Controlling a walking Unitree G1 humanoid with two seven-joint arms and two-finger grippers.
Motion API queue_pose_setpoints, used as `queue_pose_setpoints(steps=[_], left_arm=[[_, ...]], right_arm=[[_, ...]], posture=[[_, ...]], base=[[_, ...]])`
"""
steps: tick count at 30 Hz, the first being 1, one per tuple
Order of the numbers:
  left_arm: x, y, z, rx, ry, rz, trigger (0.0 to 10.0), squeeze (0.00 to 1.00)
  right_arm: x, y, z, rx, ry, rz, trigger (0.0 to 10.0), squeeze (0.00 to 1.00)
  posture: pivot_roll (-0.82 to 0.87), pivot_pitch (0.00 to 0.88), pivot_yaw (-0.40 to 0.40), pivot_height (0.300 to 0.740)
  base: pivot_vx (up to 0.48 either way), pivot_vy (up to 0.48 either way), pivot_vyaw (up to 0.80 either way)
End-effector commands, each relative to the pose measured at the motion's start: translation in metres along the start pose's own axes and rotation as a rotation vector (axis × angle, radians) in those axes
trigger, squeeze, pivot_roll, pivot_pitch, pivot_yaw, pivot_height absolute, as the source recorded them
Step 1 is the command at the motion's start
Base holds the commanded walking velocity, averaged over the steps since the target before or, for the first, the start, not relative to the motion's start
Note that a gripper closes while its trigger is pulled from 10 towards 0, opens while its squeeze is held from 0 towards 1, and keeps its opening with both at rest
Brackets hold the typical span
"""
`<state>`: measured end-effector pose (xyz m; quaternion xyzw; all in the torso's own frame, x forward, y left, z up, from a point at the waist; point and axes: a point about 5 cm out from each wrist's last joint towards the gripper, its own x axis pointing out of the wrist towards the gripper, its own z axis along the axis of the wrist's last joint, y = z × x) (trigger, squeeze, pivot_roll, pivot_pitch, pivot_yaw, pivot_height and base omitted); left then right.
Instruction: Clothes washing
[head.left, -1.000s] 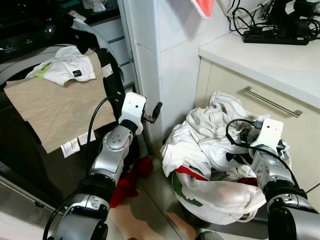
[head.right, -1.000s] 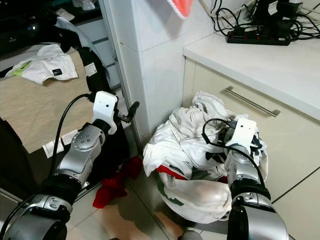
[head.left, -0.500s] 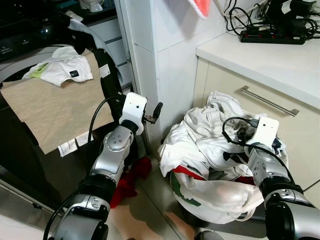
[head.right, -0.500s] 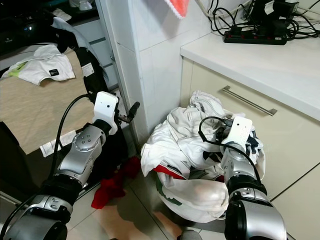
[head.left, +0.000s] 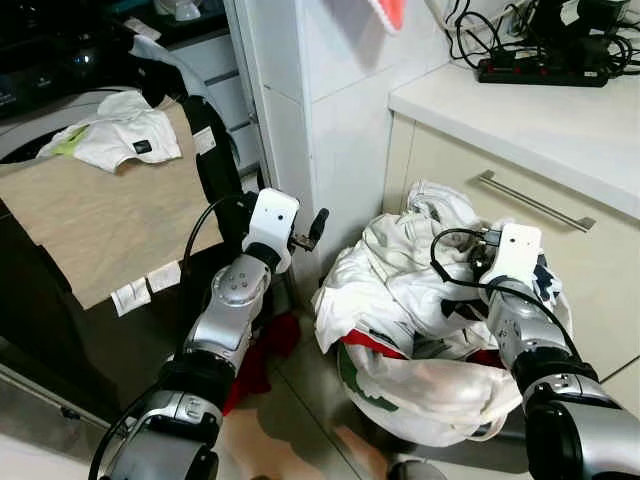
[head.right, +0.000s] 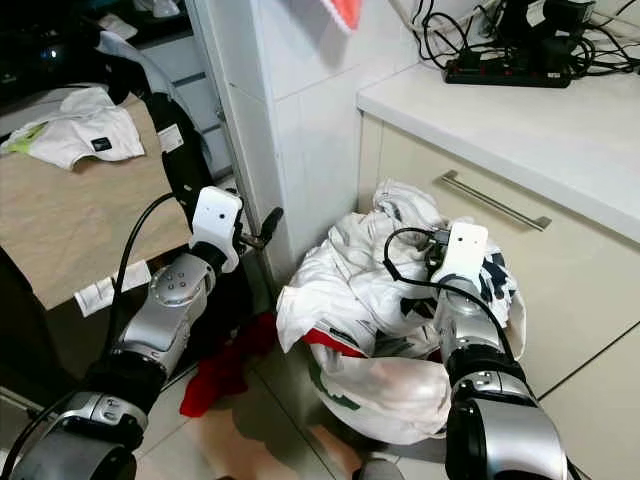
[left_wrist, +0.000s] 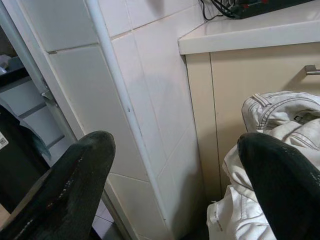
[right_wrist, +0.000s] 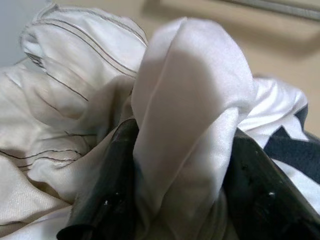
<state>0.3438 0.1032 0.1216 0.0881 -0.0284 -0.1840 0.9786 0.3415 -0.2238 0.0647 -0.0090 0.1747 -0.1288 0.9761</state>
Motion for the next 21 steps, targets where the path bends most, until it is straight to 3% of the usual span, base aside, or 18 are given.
queue_pose_setpoints(steps=[1,12,21], left_arm=[[0.0,0.0,0.002,0.009,-0.007,0.001,10.0,0.0],[-0.001,0.0,0.0,0.01,-0.002,0.0,10.0,0.0],[0.001,-0.003,0.002,0.013,-0.007,-0.02,10.0,0.0]], right_arm=[[0.001,0.015,0.022,-0.038,-0.102,0.065,0.0,0.0],[-0.011,0.021,0.093,-0.005,-0.369,0.097,0.0,0.0],[-0.023,0.022,0.117,0.044,-0.442,0.138,0.0,0.0]], posture=[[-0.13,0.0,0.057,0.74],[-0.14,0.0,0.058,0.74],[-0.15,0.0,0.069,0.74]], base=[[0.0,0.0,0.0],[0.0,0.0,0.0],[0.0,0.0,0.0]])
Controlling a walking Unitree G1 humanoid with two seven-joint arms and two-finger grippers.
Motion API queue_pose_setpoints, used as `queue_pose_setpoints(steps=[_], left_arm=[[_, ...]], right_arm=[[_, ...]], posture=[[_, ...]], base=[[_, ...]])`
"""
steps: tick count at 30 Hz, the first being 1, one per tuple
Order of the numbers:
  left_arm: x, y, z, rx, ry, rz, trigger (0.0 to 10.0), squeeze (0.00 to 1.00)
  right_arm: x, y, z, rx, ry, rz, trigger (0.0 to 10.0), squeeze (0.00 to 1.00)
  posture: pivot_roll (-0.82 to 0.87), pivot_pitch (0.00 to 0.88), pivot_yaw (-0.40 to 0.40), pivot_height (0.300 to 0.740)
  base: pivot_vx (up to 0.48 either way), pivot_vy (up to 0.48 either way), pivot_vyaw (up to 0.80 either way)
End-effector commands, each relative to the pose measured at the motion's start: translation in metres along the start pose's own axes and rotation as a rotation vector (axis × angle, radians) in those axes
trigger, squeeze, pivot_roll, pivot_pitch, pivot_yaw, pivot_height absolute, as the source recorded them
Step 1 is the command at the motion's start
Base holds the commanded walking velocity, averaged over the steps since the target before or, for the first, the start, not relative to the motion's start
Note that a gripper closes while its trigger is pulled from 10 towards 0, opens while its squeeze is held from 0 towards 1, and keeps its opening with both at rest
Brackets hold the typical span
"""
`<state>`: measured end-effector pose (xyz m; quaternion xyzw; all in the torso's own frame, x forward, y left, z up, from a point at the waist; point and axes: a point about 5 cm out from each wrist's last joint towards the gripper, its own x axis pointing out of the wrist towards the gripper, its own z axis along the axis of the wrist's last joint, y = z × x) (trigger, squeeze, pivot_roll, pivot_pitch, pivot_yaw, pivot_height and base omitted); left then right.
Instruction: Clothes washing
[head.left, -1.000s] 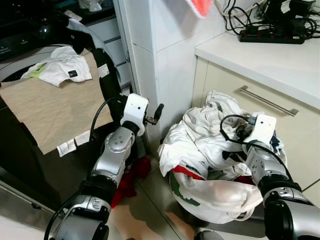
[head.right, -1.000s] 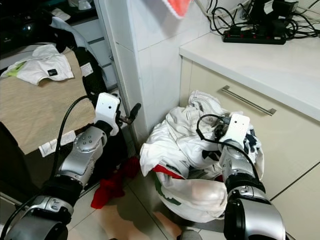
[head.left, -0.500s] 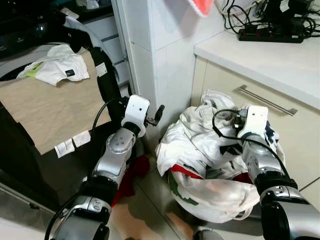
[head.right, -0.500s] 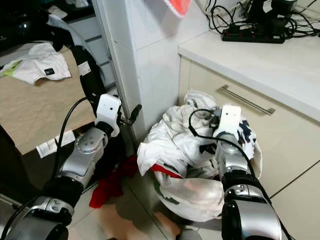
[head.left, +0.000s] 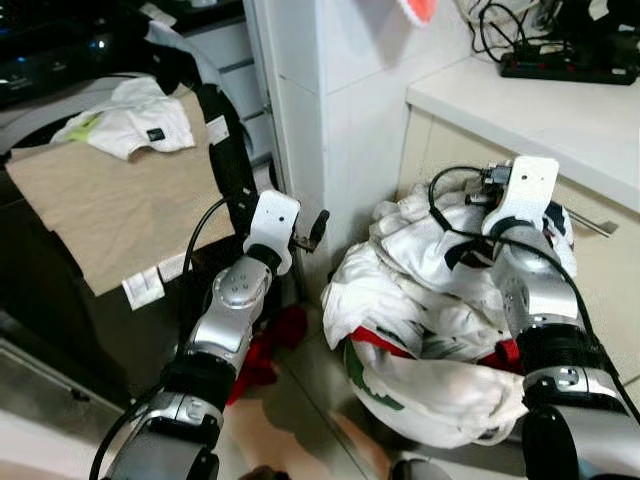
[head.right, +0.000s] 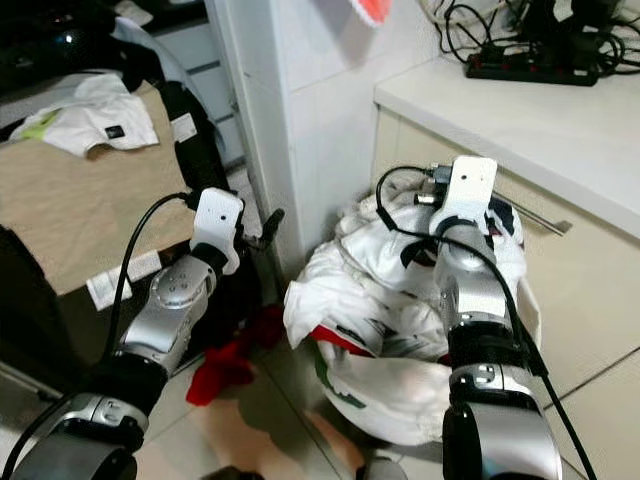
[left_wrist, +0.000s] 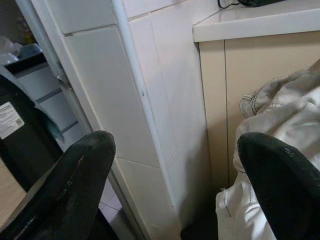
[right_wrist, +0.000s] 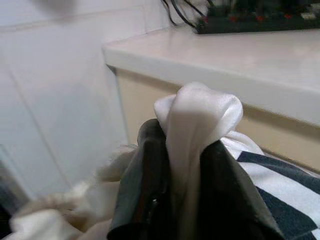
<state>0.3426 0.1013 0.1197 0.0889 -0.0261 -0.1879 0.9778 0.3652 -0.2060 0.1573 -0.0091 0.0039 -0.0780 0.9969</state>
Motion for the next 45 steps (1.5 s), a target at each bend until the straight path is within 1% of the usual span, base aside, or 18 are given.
queue_pose_setpoints(steps=[1,4,5,8,12,13,14,15,18,21,23,25,27,31,40,41,44,45], left_arm=[[0.001,-0.001,0.003,0.013,-0.011,-0.014,10.0,0.0],[0.001,-0.001,0.003,0.018,-0.009,-0.021,10.0,0.0],[0.001,-0.001,0.003,0.019,-0.01,-0.022,10.0,0.0],[0.001,-0.002,0.003,0.019,-0.01,-0.023,10.0,0.0],[0.0,-0.002,0.002,0.019,-0.008,-0.025,10.0,0.0],[-0.001,-0.002,0.002,0.02,-0.006,-0.027,10.0,0.0],[-0.001,-0.002,0.001,0.02,-0.006,-0.028,10.0,0.0],[-0.002,-0.002,0.001,0.021,-0.004,-0.03,10.0,0.0],[-0.002,-0.001,0.0,0.025,-0.001,-0.034,10.0,0.0],[-0.002,-0.001,0.0,0.032,-0.001,-0.039,10.0,0.0],[-0.001,0.0,0.001,0.04,-0.002,-0.043,10.0,0.0],[0.0,0.001,0.002,0.044,-0.003,-0.045,10.0,0.0],[0.0,0.001,0.003,0.045,-0.004,-0.048,10.0,0.0],[0.001,-0.002,0.004,0.052,-0.009,-0.062,10.0,0.0],[-0.001,-0.002,0.003,0.051,-0.009,-0.062,10.0,0.0],[-0.001,-0.002,0.003,0.051,-0.008,-0.064,10.0,0.0],[-0.001,-0.002,0.002,0.052,-0.007,-0.064,10.0,0.0],[-0.001,-0.002,0.002,0.052,-0.007,-0.064,10.0,0.0]], right_arm=[[0.0,0.006,0.029,0.017,-0.113,0.04,0.0,0.0],[-0.004,0.008,0.034,-0.001,-0.124,0.06,0.0,0.0],[-0.006,0.008,0.025,-0.002,-0.087,0.068,0.0,0.0],[-0.018,0.007,-0.015,-0.009,0.053,0.091,0.0,0.0],[-0.035,0.004,-0.049,-0.039,0.167,0.074,0.0,0.0],[-0.042,0.001,-0.061,-0.057,0.225,0.044,0.0,0.0],[-0.045,0.003,-0.064,-0.04,0.24,0.059,7.9,1.0],[-0.048,0.004,-0.066,-0.028,0.249,0.07,10.0,1.0],[-0.053,0.006,-0.068,-0.039,0.251,0.07,10.0,1.0],[-0.053,0.004,-0.061,-0.038,0.219,0.037,10.0,1.0],[-0.048,0.002,-0.044,-0.06,0.136,0.012,10.0,1.0],[-0.044,0.001,-0.025,-0.106,0.042,-0.008,10.0,1.0],[-0.042,0.0,-0.015,-0.131,0.003,-0.015,10.0,1.0],[-0.035,-0.004,-0.01,-0.129,-0.001,-0.028,10.0,1.0],[-0.036,-0.001,-0.005,-0.132,-0.025,-0.029,10.0,1.0],[-0.036,0.0,-0.001,-0.145,-0.051,-0.031,10.0,1.0],[-0.036,0.0,0.001,-0.151,-0.062,-0.03,10.0,1.0],[-0.035,0.0,0.006,-0.165,-0.086,-0.03,10.0,1.0]], posture=[[-0.15,0.0,0.07,0.74],[-0.15,0.0,0.072,0.74],[-0.15,0.0,0.072,0.74],[-0.14,0.0,0.068,0.74],[-0.14,0.0,0.067,0.74],[-0.14,0.0,0.067,0.74],[-0.14,0.0,0.068,0.74],[-0.14,0.0,0.068,0.74],[-0.14,0.0,0.072,0.74],[-0.14,0.0,0.075,0.74],[-0.15,0.0,0.082,0.74],[-0.15,0.0,0.084,0.74],[-0.15,0.0,0.085,0.74],[-0.15,0.0,0.087,0.74],[-0.14,0.0,0.083,0.74],[-0.14,0.0,0.083,0.74],[-0.14,0.0,0.083,0.74],[-0.14,0.0,0.083,0.74]], base=[[0.0,0.0,0.0],[0.0,0.0,0.0],[0.0,0.0,0.0],[0.0,0.0,0.0],[0.0,0.0,0.0],[0.0,0.0,0.0],[0.0,0.0,0.0],[0.0,0.0,0.0],[0.0,0.0,0.0],[0.0,0.0,0.0],[0.0,0.0,0.0],[0.0,0.0,0.0],[0.0,0.0,0.0],[0.0,0.0,0.0],[0.0,0.0,0.0],[0.0,0.0,0.0],[0.0,0.0,0.0],[0.0,0.0,0.0]])
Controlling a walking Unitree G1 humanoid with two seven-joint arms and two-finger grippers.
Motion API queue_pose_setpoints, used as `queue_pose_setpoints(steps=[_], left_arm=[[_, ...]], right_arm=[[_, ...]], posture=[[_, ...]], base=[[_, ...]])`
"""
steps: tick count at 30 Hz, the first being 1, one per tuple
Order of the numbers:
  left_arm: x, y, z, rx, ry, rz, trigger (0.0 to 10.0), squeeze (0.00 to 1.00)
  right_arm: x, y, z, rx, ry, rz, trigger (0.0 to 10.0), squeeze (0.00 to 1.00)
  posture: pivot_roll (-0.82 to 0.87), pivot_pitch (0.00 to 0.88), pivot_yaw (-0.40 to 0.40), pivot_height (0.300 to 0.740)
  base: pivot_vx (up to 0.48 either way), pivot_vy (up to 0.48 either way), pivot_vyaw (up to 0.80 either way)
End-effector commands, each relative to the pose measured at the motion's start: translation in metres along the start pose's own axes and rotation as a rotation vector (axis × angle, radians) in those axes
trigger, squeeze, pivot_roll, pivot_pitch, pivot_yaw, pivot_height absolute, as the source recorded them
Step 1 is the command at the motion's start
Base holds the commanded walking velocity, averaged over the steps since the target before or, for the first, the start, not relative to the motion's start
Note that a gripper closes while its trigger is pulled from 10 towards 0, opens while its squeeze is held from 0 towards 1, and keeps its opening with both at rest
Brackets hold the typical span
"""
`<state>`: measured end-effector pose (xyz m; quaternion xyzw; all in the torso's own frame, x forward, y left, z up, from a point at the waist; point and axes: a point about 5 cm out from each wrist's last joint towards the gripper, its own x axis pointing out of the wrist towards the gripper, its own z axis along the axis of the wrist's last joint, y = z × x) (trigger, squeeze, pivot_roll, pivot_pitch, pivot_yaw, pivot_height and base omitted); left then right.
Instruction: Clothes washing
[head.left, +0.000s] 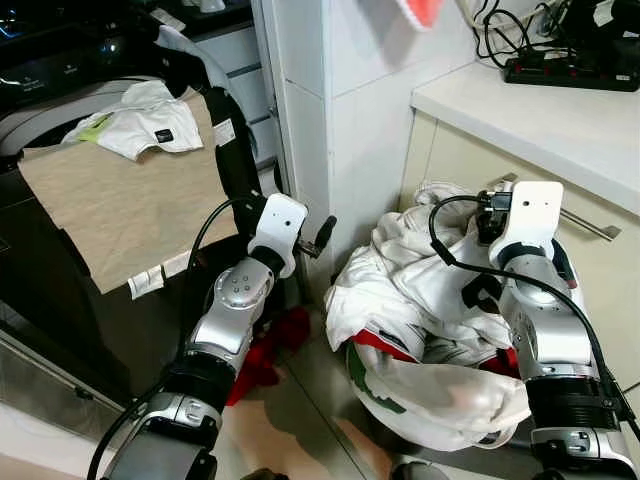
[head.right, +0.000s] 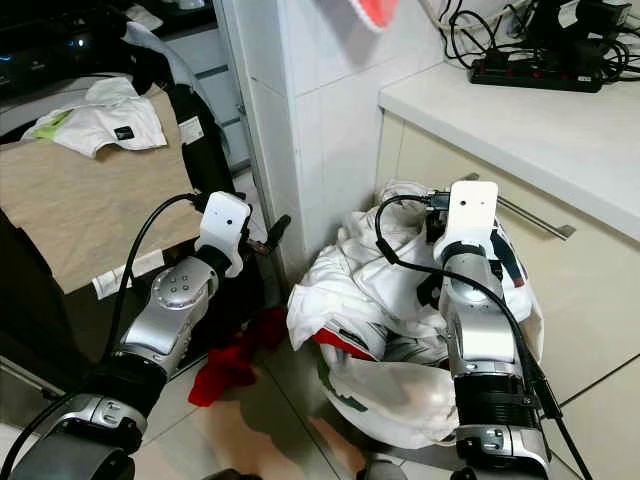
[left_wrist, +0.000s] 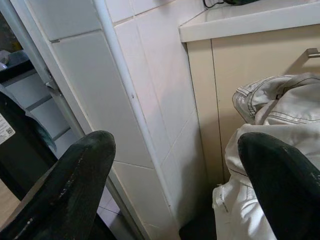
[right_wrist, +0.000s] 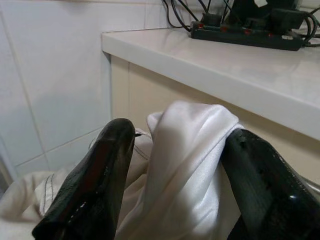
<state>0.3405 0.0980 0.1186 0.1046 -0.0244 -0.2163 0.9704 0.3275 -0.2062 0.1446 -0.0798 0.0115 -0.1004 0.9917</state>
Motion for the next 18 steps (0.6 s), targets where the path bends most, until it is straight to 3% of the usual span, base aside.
queue_pose_setpoints(steps=[1,4,5,6,7,8,9,10,11,13,18], left_arm=[[-0.001,0.002,0.003,0.022,-0.01,-0.004,10.0,0.0],[-0.001,0.003,0.004,0.023,-0.012,-0.004,10.0,0.0],[0.0,0.003,0.004,0.024,-0.013,-0.005,10.0,0.0],[0.0,0.003,0.004,0.024,-0.013,-0.005,10.0,0.0],[0.0,0.003,0.004,0.024,-0.014,-0.005,10.0,0.0],[0.0,0.003,0.004,0.023,-0.014,-0.005,10.0,0.0],[0.0,0.003,0.004,0.023,-0.014,-0.005,10.0,0.0],[0.0,0.003,0.004,0.023,-0.014,-0.005,10.0,0.0],[0.0,0.002,0.004,0.023,-0.013,-0.006,10.0,0.0],[0.001,0.002,0.004,0.023,-0.013,-0.007,10.0,0.0],[0.001,0.002,0.005,0.027,-0.015,-0.006,10.0,0.0]], right_arm=[[0.002,0.003,0.02,-0.021,-0.092,0.01,10.0,1.0],[0.006,0.002,0.019,-0.018,-0.074,0.004,10.0,1.0],[0.009,0.002,0.008,0.025,0.001,0.009,10.0,0.84],[0.009,0.002,0.008,0.025,0.001,0.009,10.0,0.84],[0.009,0.003,0.004,0.056,0.027,0.017,10.0,0.0],[0.009,0.004,0.001,0.077,0.043,0.022,10.0,0.0],[0.01,0.005,-0.001,0.104,0.053,0.025,4.9,0.0],[0.01,0.005,-0.001,0.104,0.053,0.025,4.9,0.0],[0.01,0.008,-0.003,0.129,0.058,0.038,0.0,0.0],[0.01,0.01,-0.002,0.131,0.043,0.049,0.0,0.0],[0.018,0.01,0.021,0.01,-0.074,0.079,0.0,0.0]], posture=[[-0.14,0.0,0.083,0.74],[-0.14,0.0,0.084,0.74],[-0.14,0.0,0.084,0.74],[-0.14,0.0,0.084,0.74],[-0.14,0.0,0.084,0.74],[-0.14,0.0,0.084,0.74],[-0.14,0.0,0.085,0.74],[-0.14,0.0,0.085,0.74],[-0.14,0.0,0.085,0.74],[-0.14,0.0,0.085,0.74],[-0.14,0.0,0.083,0.74]], base=[[0.0,0.0,0.0],[0.0,0.0,0.0],[0.0,0.0,0.0],[0.0,0.0,0.0],[0.0,0.0,0.0],[0.0,0.0,0.0],[0.0,0.0,0.0],[0.0,0.0,0.0],[0.0,0.0,0.0],[0.0,0.0,0.0],[0.0,0.0,0.0]])
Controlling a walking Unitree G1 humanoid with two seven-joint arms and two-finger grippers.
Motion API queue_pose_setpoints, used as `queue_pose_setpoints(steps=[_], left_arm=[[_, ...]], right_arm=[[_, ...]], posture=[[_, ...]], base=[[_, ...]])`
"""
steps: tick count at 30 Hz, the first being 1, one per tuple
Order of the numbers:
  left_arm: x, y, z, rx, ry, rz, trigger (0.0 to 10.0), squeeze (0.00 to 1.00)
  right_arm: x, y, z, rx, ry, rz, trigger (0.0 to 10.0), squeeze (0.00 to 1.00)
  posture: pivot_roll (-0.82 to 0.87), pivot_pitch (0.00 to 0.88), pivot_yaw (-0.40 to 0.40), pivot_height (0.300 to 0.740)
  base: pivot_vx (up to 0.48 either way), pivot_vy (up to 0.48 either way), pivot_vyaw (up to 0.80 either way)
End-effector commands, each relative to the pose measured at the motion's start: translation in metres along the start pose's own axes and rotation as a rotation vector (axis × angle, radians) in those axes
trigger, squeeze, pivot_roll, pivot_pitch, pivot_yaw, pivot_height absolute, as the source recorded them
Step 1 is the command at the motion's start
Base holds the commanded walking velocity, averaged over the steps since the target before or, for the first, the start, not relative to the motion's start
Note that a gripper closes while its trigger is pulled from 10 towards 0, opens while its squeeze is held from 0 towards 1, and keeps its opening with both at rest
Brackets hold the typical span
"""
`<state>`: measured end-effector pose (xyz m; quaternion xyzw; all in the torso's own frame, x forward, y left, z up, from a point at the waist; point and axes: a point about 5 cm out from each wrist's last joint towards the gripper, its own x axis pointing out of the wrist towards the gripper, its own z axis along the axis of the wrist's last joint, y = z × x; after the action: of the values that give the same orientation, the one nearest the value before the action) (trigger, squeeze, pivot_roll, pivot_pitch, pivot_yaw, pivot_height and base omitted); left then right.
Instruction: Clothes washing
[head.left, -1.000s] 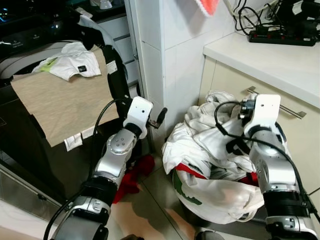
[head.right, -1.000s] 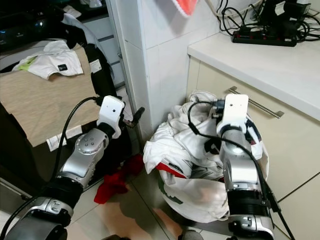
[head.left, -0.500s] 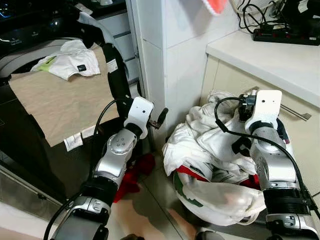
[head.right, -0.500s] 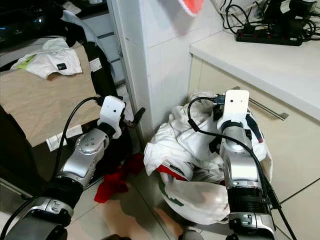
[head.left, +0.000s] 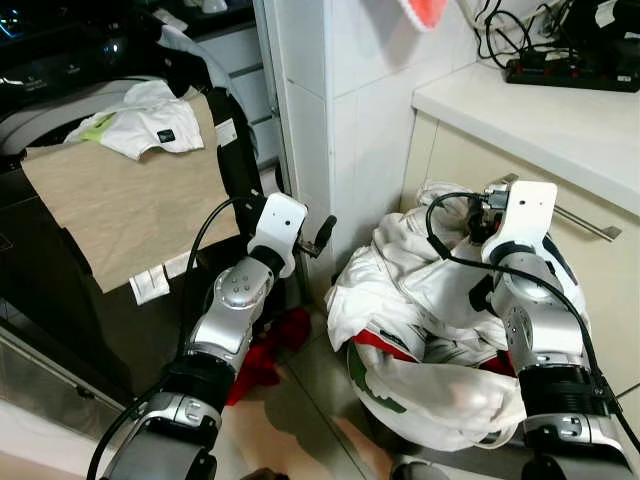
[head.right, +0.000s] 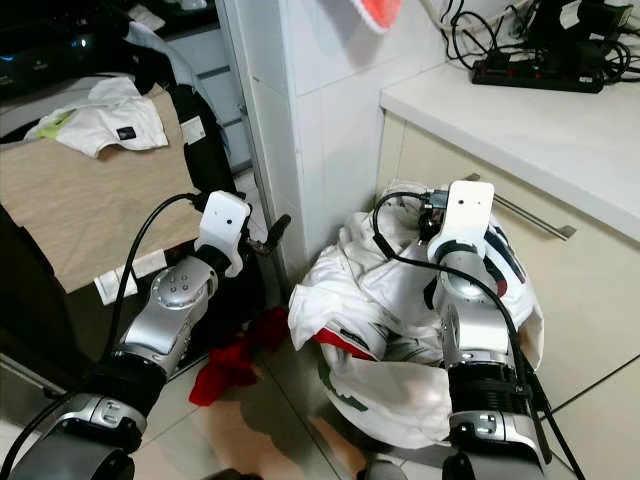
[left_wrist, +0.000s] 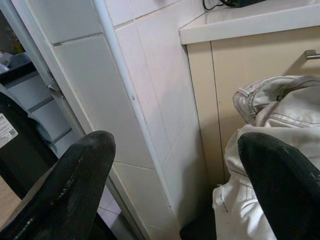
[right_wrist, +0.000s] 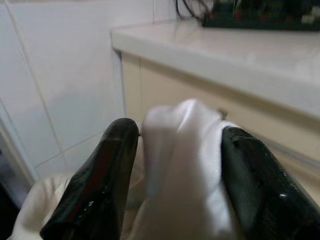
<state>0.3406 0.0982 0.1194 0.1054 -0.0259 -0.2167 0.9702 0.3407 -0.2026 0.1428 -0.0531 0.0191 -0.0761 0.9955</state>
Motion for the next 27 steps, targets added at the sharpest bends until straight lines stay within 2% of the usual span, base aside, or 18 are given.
queue_pose_setpoints(steps=[1,6,12,16,17,18,19,20,21,22,23,25,27], left_arm=[[0.001,0.002,0.004,0.025,-0.012,-0.006,10.0,0.0],[0.001,0.002,0.004,0.026,-0.012,-0.002,10.0,0.0],[0.001,0.002,0.005,0.028,-0.015,-0.002,10.0,0.0],[0.002,0.001,0.005,0.029,-0.017,-0.004,10.0,0.0],[0.002,0.001,0.005,0.03,-0.018,-0.003,10.0,0.0],[0.002,0.001,0.005,0.03,-0.018,-0.003,10.0,0.0],[0.002,0.001,0.005,0.03,-0.018,-0.001,10.0,0.0],[0.002,0.001,0.005,0.03,-0.018,-0.001,10.0,0.0],[0.002,0.001,0.005,0.029,-0.018,0.0,10.0,0.0],[0.001,0.001,0.005,0.029,-0.018,0.001,10.0,0.0],[0.001,0.001,0.005,0.029,-0.017,0.001,10.0,0.0],[0.001,0.001,0.005,0.029,-0.017,0.002,10.0,0.0],[0.001,0.001,0.004,0.027,-0.014,0.001,10.0,0.0]], right_arm=[[0.006,0.005,0.021,-0.044,-0.089,0.03,0.0,0.0],[0.009,0.001,0.03,-0.085,-0.13,0.019,0.0,0.0],[0.009,0.003,0.077,-0.191,-0.334,0.026,0.0,0.0],[0.012,0.0,0.075,-0.194,-0.317,0.023,0.0,0.0],[0.014,-0.003,0.067,-0.164,-0.269,0.008,3.2,0.0],[0.014,-0.005,0.061,-0.133,-0.236,0.001,10.0,0.0],[0.012,-0.004,0.057,-0.094,-0.226,-0.004,10.0,0.0],[0.012,-0.004,0.057,-0.094,-0.226,-0.004,10.0,0.0],[0.009,-0.003,0.055,-0.037,-0.226,0.006,10.0,1.0],[0.004,0.001,0.055,0.018,-0.237,0.027,10.0,1.0],[-0.002,0.003,0.056,0.034,-0.254,0.04,10.0,1.0],[-0.007,0.005,0.055,0.024,-0.271,0.049,10.0,1.0],[-0.018,0.001,0.046,-0.05,-0.277,0.031,10.0,1.0]], posture=[[-0.14,0.0,0.083,0.74],[-0.13,0.0,0.08,0.74],[-0.14,0.0,0.082,0.74],[-0.14,0.0,0.08,0.74],[-0.14,0.0,0.077,0.74],[-0.14,0.0,0.076,0.74],[-0.14,0.0,0.076,0.74],[-0.14,0.0,0.076,0.74],[-0.14,0.0,0.074,0.74],[-0.14,0.0,0.074,0.74],[-0.14,0.0,0.072,0.74],[-0.14,0.0,0.072,0.74],[-0.14,0.0,0.072,0.74]], base=[[0.0,0.0,0.0],[0.0,0.0,0.0],[0.0,0.0,0.0],[0.0,0.0,0.0],[0.0,0.0,0.0],[0.0,0.0,0.0],[0.0,0.0,0.0],[0.0,0.0,0.0],[0.0,0.0,0.0],[0.0,0.0,0.0],[0.0,0.0,0.0],[0.0,0.0,0.0],[0.0,0.0,0.0]])
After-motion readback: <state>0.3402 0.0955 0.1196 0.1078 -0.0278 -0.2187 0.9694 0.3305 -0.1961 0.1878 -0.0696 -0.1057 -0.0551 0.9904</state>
